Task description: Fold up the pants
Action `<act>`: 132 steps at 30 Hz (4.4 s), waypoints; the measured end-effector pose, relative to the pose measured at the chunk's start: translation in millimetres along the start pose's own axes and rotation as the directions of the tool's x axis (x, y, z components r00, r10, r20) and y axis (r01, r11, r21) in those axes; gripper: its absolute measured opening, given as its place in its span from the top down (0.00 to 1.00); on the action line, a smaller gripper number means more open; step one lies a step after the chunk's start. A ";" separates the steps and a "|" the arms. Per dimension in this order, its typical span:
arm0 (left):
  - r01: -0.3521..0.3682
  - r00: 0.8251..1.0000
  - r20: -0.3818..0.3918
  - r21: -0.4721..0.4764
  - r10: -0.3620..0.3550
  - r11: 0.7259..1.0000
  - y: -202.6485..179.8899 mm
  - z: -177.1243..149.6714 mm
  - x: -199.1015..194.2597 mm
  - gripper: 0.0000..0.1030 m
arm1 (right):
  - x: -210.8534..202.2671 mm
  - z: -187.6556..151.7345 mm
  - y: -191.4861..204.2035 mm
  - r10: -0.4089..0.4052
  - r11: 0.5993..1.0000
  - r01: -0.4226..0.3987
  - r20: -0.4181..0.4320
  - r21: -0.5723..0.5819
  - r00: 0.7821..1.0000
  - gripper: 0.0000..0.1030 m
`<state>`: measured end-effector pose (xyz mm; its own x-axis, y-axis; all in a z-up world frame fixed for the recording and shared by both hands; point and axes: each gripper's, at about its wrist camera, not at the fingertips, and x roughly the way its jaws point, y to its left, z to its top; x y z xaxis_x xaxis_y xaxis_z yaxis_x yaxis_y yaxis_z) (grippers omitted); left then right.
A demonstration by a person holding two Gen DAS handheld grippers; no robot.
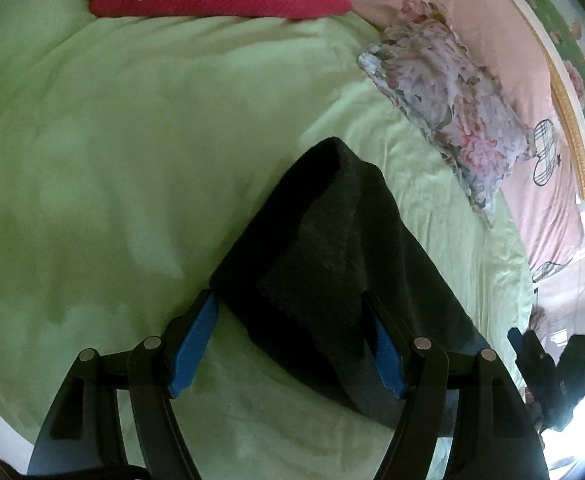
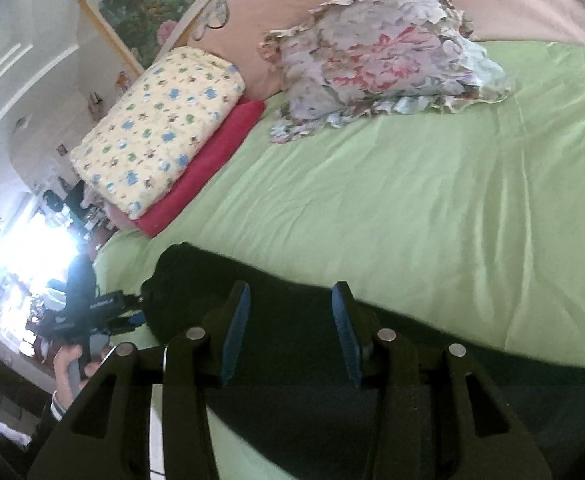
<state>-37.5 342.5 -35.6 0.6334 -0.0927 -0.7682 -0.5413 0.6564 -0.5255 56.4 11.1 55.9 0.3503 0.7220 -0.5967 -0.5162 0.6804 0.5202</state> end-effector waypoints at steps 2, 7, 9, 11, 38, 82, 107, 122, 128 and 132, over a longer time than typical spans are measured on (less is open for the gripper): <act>-0.002 1.000 0.009 0.020 0.002 1.000 -0.8 -1.5 1.3 0.30 | 6.8 5.7 -7.5 -0.020 1.000 0.020 -0.012 0.012 1.000 0.57; -0.021 0.999 0.036 0.063 0.019 0.998 -5.0 -1.9 4.5 0.37 | 35.6 18.2 -22.0 -0.037 0.998 0.042 -0.100 0.045 0.994 0.57; -0.032 0.999 0.043 0.074 0.029 0.997 -6.7 0.1 6.2 0.45 | 52.4 23.6 -20.4 -0.038 0.999 0.042 -0.145 0.024 0.989 0.57; -0.027 0.999 0.046 0.076 0.023 0.997 -5.7 2.1 6.9 0.49 | 67.5 27.4 -15.6 -0.043 0.999 0.041 -0.182 -0.011 0.982 0.57; -0.083 0.984 0.171 0.256 0.039 0.963 -15.7 -1.0 -11.4 0.66 | 115.9 6.9 26.2 -0.312 0.903 0.251 -0.130 -0.348 0.941 0.79; 0.224 0.969 -0.099 0.741 -0.227 0.633 -311.3 -142.0 15.8 0.31 | -222.2 -145.6 -115.2 -0.496 0.819 0.383 0.189 0.428 0.848 0.52; 0.335 0.942 -0.304 0.871 -0.143 0.358 -449.3 -193.5 92.6 0.28 | -240.1 -168.9 -181.0 -0.465 0.659 0.124 0.272 0.741 0.842 0.52; 0.468 0.881 -0.472 0.867 -0.021 0.169 -511.6 -245.9 142.3 0.27 | -233.8 -167.6 -199.5 -0.460 0.681 0.101 0.316 0.726 0.830 0.88; 0.603 0.789 -0.612 0.789 0.059 0.122 -538.8 -271.4 171.2 0.29 | -235.2 -171.8 -197.6 -0.434 0.745 0.124 0.335 0.656 0.836 0.88; 0.680 0.714 -0.688 0.726 0.129 0.105 -549.7 -293.7 187.8 0.47 | -236.3 -173.5 -197.5 -0.423 0.763 0.123 0.348 0.634 0.837 0.88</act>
<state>216.5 -255.6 1.6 0.0021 -0.4963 -0.8682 0.7752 0.5493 -0.3121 -60.0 -315.7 -11.8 0.7833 0.3596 -0.5071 0.1449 0.6876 0.7115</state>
